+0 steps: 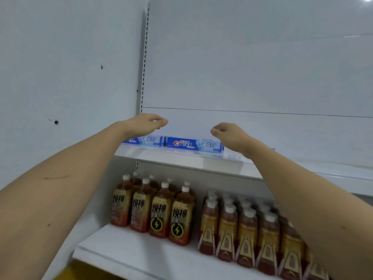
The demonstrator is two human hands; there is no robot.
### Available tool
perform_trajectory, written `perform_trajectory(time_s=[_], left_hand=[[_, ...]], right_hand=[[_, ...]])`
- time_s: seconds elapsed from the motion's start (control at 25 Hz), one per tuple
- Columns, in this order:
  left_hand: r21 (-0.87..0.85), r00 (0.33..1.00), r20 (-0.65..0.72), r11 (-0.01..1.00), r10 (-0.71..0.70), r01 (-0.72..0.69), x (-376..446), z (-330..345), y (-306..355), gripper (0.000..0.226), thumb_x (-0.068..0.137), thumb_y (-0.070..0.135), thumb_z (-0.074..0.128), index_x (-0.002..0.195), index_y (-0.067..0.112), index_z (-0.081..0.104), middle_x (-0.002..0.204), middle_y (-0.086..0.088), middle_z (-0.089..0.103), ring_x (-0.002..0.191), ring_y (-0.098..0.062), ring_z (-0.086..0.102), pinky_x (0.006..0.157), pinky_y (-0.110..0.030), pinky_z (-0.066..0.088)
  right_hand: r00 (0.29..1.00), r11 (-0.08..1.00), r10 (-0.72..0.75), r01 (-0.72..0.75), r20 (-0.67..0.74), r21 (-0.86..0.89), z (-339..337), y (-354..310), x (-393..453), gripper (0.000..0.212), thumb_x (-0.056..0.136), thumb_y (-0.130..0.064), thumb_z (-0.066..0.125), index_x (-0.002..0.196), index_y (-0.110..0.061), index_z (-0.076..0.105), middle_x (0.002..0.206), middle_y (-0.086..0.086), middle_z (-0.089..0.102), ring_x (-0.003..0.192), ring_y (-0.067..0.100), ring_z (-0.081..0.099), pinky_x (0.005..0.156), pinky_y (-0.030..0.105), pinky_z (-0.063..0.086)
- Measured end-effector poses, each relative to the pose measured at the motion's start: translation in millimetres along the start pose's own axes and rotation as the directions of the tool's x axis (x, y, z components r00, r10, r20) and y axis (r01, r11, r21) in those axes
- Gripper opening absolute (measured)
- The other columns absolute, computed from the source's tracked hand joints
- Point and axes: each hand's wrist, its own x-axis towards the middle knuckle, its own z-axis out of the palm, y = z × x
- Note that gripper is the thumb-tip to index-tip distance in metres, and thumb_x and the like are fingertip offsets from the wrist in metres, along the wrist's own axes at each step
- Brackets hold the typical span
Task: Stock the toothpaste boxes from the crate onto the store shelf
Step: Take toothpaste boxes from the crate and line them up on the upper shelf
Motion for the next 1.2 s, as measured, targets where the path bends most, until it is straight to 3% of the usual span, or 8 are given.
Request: perform_trajectory(time_s=[0.12, 0.28, 0.44, 0.56, 0.72, 0.88, 1.2], left_hand=[[-0.103, 0.997, -0.049, 0.993, -0.062, 0.056, -48.5, 20.8, 31.7, 0.062, 0.097, 0.064, 0.027, 0.145, 0.029, 0.042, 0.143, 0.0, 0.049, 0.134, -0.023, 0.041, 0.112, -0.045, 0.028], [-0.267, 0.986, -0.095, 0.957, -0.14, 0.11, -105.5, 46.8, 52.2, 0.062, 0.098, 0.064, 0.017, 0.142, 0.032, 0.046, 0.145, -0.001, 0.049, 0.136, -0.023, 0.041, 0.115, -0.048, 0.025], [-0.421, 0.977, -0.076, 0.895, -0.199, 0.149, -149.1, 73.0, 50.6, 0.065, 0.097, 0.067, 0.013, 0.143, 0.035, 0.046, 0.147, -0.001, 0.049, 0.139, -0.023, 0.037, 0.116, -0.053, 0.022], [-0.529, 0.97, -0.079, 0.834, -0.228, 0.153, -179.8, 105.8, 39.5, 0.062, 0.097, 0.066, 0.015, 0.14, 0.036, 0.049, 0.144, 0.001, 0.052, 0.141, -0.023, 0.035, 0.115, -0.052, 0.019], [-0.566, 0.972, -0.043, 0.808, -0.23, 0.166, -229.0, 154.5, 15.5, 0.057, 0.102, 0.056, 0.016, 0.141, 0.031, 0.048, 0.141, 0.0, 0.054, 0.139, -0.02, 0.037, 0.108, -0.037, 0.019], [-0.548, 0.949, 0.125, 0.777, -0.289, 0.309, -291.1, 208.5, -14.4, 0.058, 0.102, 0.055, 0.013, 0.144, 0.029, 0.044, 0.146, -0.003, 0.05, 0.142, -0.022, 0.033, 0.112, -0.043, 0.019], [-0.497, 0.775, 0.386, 0.596, -0.5, 0.631, -409.1, 352.4, -65.1, 0.061, 0.102, 0.056, 0.014, 0.148, 0.024, 0.04, 0.149, -0.006, 0.047, 0.142, -0.025, 0.033, 0.115, -0.05, 0.017]], right_hand=[[1.0, 0.976, 0.007, -0.005, -0.011, 0.216, -19.1, -0.1, -43.3, 0.042, 0.102, -0.036, 0.041, 0.137, -0.013, 0.051, 0.127, 0.001, 0.054, 0.105, 0.017, 0.049, 0.087, 0.029, 0.038], [0.998, 0.901, 0.039, -0.012, -0.053, 0.433, -23.5, 3.9, -84.4, 0.044, 0.101, -0.042, 0.04, 0.134, -0.015, 0.054, 0.132, 0.0, 0.054, 0.12, 0.019, 0.05, 0.105, 0.04, 0.042], [0.991, 0.797, 0.128, -0.076, -0.044, 0.6, -11.5, 10.6, -132.7, 0.04, 0.102, -0.04, 0.037, 0.125, -0.016, 0.06, 0.124, 0.002, 0.059, 0.118, 0.02, 0.055, 0.097, 0.041, 0.049], [0.97, 0.609, 0.235, -0.196, 0.061, 0.769, 9.2, 21.7, -177.7, 0.042, 0.103, -0.04, 0.036, 0.13, -0.016, 0.058, 0.126, 0.003, 0.06, 0.116, 0.022, 0.056, 0.093, 0.039, 0.049], [0.938, 0.552, 0.299, -0.32, 0.175, 0.77, 54.6, 48.3, -247.3, 0.042, 0.104, -0.043, 0.034, 0.132, -0.021, 0.056, 0.131, 0.003, 0.058, 0.121, 0.021, 0.054, 0.089, 0.037, 0.048], [0.852, 0.448, 0.444, -0.478, 0.277, 0.755, 103.3, 72.7, -321.5, 0.048, 0.103, -0.047, 0.031, 0.134, -0.02, 0.055, 0.136, 0.004, 0.055, 0.125, 0.022, 0.051, 0.097, 0.042, 0.046], [0.595, 0.246, 0.625, -0.764, 0.506, 0.596, 194.6, 143.8, -483.4, 0.056, 0.102, -0.053, 0.029, 0.139, -0.018, 0.05, 0.142, 0.005, 0.05, 0.13, 0.025, 0.047, 0.109, 0.051, 0.037]])
